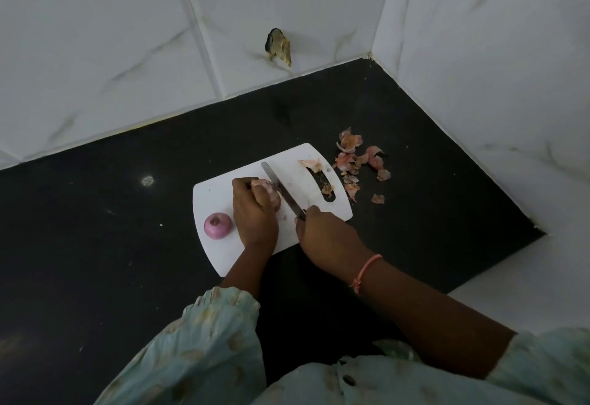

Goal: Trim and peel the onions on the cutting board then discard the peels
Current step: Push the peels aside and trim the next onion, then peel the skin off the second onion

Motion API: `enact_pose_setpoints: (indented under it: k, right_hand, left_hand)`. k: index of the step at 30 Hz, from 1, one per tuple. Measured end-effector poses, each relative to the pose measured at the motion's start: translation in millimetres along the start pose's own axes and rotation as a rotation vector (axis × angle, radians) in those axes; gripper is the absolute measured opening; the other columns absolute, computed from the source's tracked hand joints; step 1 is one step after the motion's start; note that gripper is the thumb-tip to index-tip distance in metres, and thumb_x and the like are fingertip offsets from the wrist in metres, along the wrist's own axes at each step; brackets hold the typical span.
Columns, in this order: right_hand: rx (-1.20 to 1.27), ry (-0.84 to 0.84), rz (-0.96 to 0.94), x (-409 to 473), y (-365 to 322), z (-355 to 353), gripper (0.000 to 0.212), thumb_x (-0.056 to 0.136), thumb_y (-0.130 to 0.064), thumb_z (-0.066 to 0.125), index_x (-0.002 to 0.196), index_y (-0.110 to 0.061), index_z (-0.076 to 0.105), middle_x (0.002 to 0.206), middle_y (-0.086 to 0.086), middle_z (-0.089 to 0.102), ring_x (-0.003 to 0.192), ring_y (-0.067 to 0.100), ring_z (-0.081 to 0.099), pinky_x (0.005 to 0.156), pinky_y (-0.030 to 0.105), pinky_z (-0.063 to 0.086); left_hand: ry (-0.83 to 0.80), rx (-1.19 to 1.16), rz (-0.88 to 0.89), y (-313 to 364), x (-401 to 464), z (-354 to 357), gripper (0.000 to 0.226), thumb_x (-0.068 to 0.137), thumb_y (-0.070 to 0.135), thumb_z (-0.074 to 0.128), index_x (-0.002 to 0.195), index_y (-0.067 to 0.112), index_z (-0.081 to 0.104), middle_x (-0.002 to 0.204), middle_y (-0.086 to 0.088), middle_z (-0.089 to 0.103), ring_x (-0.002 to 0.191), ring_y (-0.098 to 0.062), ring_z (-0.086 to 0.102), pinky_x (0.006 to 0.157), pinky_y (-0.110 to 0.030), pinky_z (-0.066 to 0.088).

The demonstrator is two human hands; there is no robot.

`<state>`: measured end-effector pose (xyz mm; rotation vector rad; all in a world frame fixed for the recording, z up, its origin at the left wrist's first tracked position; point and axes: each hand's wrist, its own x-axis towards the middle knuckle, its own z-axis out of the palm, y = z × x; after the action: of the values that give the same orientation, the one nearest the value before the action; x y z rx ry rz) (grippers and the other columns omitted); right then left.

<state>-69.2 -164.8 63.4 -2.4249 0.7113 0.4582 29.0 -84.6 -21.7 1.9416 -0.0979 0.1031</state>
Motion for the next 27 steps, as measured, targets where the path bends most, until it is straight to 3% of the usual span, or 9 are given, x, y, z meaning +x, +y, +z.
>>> enact_pose_setpoints:
  k: [3, 8, 11, 15, 19, 22, 24, 27]
  right_hand:
    - [-0.051, 0.187, -0.030, 7.1, 14.6, 11.8, 0.035, 0.105, -0.040, 0.030, 0.112, -0.010, 0.048, 0.092, 0.006, 0.063, 0.087, 0.024, 0.065, 0.064, 0.033, 0.042]
    - [-0.042, 0.347, -0.035, 20.3, 33.0, 13.9, 0.045, 0.104, -0.045, 0.030, 0.130, -0.011, 0.044, 0.081, -0.001, 0.057, 0.074, 0.016, 0.060, 0.061, 0.032, 0.048]
    - [0.171, 0.362, -0.090, 18.0, 34.5, 16.8, 0.039, 0.103, -0.045, 0.035, 0.121, -0.014, 0.050, 0.082, -0.001, 0.058, 0.076, 0.016, 0.061, 0.066, 0.035, 0.053]
    - [0.538, 0.242, -0.089, 14.8, 27.2, 19.8, 0.035, 0.101, -0.044, 0.043, 0.110, -0.012, 0.057, 0.093, 0.004, 0.065, 0.085, 0.018, 0.062, 0.076, 0.037, 0.051]
    - [0.304, 0.386, -0.078, 16.1, 21.9, 25.3, 0.030, 0.100, -0.045, 0.044, 0.104, -0.017, 0.052, 0.089, 0.000, 0.061, 0.080, 0.016, 0.060, 0.069, 0.038, 0.052]
    - [0.095, 0.506, -0.104, 24.9, 26.7, 25.4, 0.026, 0.099, -0.033, 0.048, 0.116, -0.014, 0.052, 0.114, 0.005, 0.056, 0.100, 0.022, 0.057, 0.079, 0.040, 0.051]
    - [-0.056, 0.501, -0.102, 31.9, 32.4, 25.9, 0.027, 0.098, -0.027, 0.048, 0.120, -0.013, 0.052, 0.121, 0.007, 0.053, 0.108, 0.025, 0.054, 0.086, 0.040, 0.049]
    - [-0.134, 0.463, -0.085, 35.9, 36.9, 29.0, 0.029, 0.096, -0.023, 0.049, 0.124, -0.015, 0.053, 0.127, 0.007, 0.051, 0.116, 0.027, 0.047, 0.093, 0.038, 0.043]
  left_hand:
    - [0.022, -0.100, -0.048, -0.8, 1.0, -2.7, 0.024, 0.107, 0.026, 0.031, 0.106, 0.015, 0.052, 0.097, 0.000, 0.062, 0.088, -0.012, 0.061, 0.073, -0.008, 0.044]
    - [0.023, -0.305, -0.060, 0.7, 1.5, -7.3, 0.035, 0.107, 0.022, 0.029, 0.106, 0.009, 0.061, 0.096, 0.005, 0.065, 0.090, 0.000, 0.063, 0.082, -0.015, 0.049]
    - [0.002, -0.377, -0.112, -1.8, 0.4, -10.3, 0.040, 0.111, 0.024, 0.028, 0.108, 0.008, 0.064, 0.100, 0.001, 0.069, 0.094, -0.002, 0.066, 0.082, -0.014, 0.049]
    - [-0.028, -0.386, -0.142, -1.4, 0.8, -11.8, 0.043, 0.111, 0.029, 0.027, 0.106, 0.013, 0.066, 0.105, -0.006, 0.070, 0.101, -0.012, 0.067, 0.085, -0.021, 0.052]
    - [-0.092, -0.311, -0.079, 1.7, -0.2, -8.7, 0.039, 0.109, 0.033, 0.029, 0.097, 0.023, 0.065, 0.098, 0.001, 0.071, 0.095, -0.013, 0.068, 0.084, -0.028, 0.056]
    - [-0.169, -0.163, 0.019, -3.4, -0.7, -6.9, 0.037, 0.105, 0.047, 0.030, 0.099, 0.027, 0.061, 0.097, 0.005, 0.068, 0.094, -0.015, 0.067, 0.082, -0.038, 0.057]
    - [-0.202, -0.055, 0.074, -5.8, -1.0, -6.1, 0.036, 0.104, 0.052, 0.030, 0.104, 0.027, 0.056, 0.101, 0.006, 0.066, 0.096, -0.015, 0.064, 0.084, -0.044, 0.055]
    - [-0.249, 0.014, 0.107, -6.1, -1.4, -7.3, 0.034, 0.102, 0.049, 0.032, 0.113, 0.025, 0.054, 0.111, 0.003, 0.062, 0.103, -0.015, 0.061, 0.090, -0.044, 0.052]
